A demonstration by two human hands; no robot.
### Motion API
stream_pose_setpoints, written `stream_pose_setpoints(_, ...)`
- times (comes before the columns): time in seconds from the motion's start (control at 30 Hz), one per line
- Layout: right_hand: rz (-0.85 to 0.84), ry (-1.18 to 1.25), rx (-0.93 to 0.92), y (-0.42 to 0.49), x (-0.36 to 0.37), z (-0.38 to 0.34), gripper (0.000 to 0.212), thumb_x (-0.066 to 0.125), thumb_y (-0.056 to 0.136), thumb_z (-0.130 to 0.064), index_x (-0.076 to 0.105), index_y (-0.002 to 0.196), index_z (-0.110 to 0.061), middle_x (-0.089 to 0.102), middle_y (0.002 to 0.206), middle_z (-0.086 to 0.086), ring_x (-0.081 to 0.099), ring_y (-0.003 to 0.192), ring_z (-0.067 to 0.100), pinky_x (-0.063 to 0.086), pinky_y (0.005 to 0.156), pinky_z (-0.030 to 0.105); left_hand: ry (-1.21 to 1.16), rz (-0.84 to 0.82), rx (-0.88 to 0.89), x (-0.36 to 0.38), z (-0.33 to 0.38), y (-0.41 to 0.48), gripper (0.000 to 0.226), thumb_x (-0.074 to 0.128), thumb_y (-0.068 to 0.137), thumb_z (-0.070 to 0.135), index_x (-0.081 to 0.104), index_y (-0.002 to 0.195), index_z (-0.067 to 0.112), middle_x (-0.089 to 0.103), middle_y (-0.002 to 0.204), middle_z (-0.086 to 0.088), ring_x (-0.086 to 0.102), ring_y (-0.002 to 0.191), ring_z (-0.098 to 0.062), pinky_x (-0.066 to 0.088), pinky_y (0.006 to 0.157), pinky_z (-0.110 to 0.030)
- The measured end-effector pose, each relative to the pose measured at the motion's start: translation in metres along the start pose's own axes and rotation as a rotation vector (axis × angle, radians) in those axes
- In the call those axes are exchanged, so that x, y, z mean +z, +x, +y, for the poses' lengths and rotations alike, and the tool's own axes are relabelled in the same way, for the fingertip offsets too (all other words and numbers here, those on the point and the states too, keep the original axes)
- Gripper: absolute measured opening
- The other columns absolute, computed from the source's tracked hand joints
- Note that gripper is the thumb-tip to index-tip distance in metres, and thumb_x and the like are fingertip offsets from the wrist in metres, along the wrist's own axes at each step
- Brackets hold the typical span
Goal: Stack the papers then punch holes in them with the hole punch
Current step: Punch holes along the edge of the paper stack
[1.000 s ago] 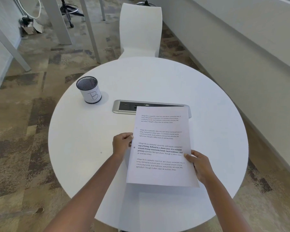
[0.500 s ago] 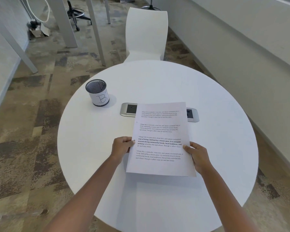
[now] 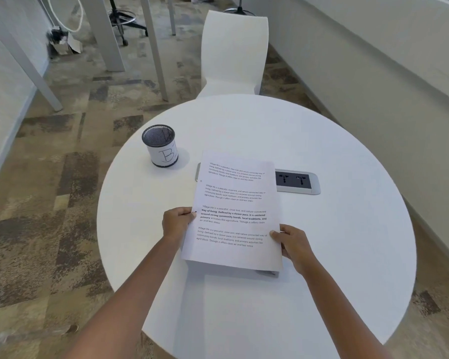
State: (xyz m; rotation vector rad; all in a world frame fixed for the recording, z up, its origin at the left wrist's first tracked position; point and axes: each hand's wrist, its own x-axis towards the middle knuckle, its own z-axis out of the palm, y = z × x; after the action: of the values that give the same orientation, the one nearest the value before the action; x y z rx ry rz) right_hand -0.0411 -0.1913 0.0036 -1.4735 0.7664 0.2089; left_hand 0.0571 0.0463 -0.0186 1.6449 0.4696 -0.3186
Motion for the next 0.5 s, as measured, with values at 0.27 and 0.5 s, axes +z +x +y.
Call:
stream_pose_setpoints(0.27,0.166,-0.158,-0.069,0.02,0.011,-0.003,0.023,0.056,0.085,-0.001,0.065,0.106,-0.003,0.067,0.095,0.012,0.061,0.085,0.026,0.05,0.084,0.039,-0.026,-0.017,-0.033,-0.002,0.007,0.012,0.028,0.059,0.082,-0.009,0.062,0.11,-0.012,0.064,0.107,-0.022,0.056,0.087,-0.026,0.048,0.093,-0.044)
stream_pose_setpoints(0.5,0.275,-0.245,-0.12,0.027,0.001,-0.008,0.022,0.059,0.082,-0.003,0.067,0.102,-0.007,0.07,0.096,0.015,0.063,0.086,0.027,0.05,0.087,0.039,-0.039,-0.002,-0.03,0.015,0.014,0.009,0.021,0.064,0.08,-0.004,0.065,0.099,-0.011,0.062,0.073,-0.002,0.056,0.079,-0.028,0.051,0.088,-0.046)
